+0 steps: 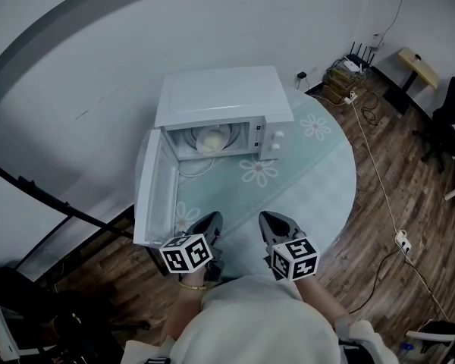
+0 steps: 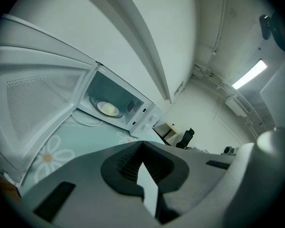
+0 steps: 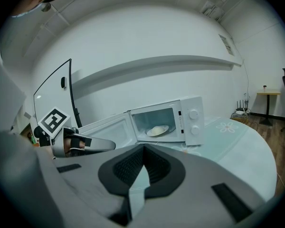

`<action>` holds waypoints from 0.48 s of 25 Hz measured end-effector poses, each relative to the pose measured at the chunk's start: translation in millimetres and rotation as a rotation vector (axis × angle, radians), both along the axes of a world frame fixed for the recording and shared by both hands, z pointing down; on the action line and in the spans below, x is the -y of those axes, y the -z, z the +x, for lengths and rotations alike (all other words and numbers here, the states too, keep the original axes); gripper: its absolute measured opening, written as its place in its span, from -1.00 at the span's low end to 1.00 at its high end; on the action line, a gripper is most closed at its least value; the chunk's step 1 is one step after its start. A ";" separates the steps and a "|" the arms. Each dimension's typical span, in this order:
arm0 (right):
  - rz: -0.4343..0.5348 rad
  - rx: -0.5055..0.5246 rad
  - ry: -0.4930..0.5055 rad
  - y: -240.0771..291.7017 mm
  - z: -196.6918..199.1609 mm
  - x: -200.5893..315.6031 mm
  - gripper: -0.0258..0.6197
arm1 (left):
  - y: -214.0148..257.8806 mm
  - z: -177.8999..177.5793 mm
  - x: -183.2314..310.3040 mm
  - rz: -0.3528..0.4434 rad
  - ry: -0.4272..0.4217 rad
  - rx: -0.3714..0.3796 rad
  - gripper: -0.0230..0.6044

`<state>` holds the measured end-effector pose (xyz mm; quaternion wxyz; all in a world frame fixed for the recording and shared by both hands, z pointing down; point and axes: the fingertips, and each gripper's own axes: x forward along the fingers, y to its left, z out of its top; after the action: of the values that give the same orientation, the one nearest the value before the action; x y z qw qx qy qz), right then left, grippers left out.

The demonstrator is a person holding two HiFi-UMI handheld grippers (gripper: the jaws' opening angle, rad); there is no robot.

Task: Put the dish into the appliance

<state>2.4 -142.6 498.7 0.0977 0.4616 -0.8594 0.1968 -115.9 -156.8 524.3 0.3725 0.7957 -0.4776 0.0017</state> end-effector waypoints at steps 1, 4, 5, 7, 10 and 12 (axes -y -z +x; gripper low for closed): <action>0.000 -0.002 -0.001 -0.2 0.1 -0.2 -0.90 | 0.0 0.8 0.4 -0.002 -0.002 -0.006 -0.89; -0.003 -0.005 -0.006 -0.7 1.3 -1.7 -0.90 | 0.4 3.2 0.0 -0.006 -0.002 -0.020 -0.89; -0.003 -0.006 -0.007 -0.8 1.8 -2.3 -0.90 | 0.7 4.0 -0.5 -0.007 -0.004 -0.024 -0.89; -0.005 -0.008 -0.008 -0.9 2.7 -2.8 -0.90 | 1.1 5.5 -0.9 -0.010 -0.007 -0.032 -0.89; -0.005 -0.011 -0.008 -1.0 3.3 -2.5 -0.90 | 1.6 5.5 -0.3 -0.013 -0.005 -0.041 -0.89; -0.005 -0.013 -0.008 -0.9 3.7 -2.1 -0.90 | 1.8 5.5 0.2 -0.014 -0.004 -0.050 -0.89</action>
<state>6.2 -140.6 499.6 0.1036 0.4660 -0.8564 0.1965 -110.3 -157.1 522.5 0.3897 0.7939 -0.4666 -0.0140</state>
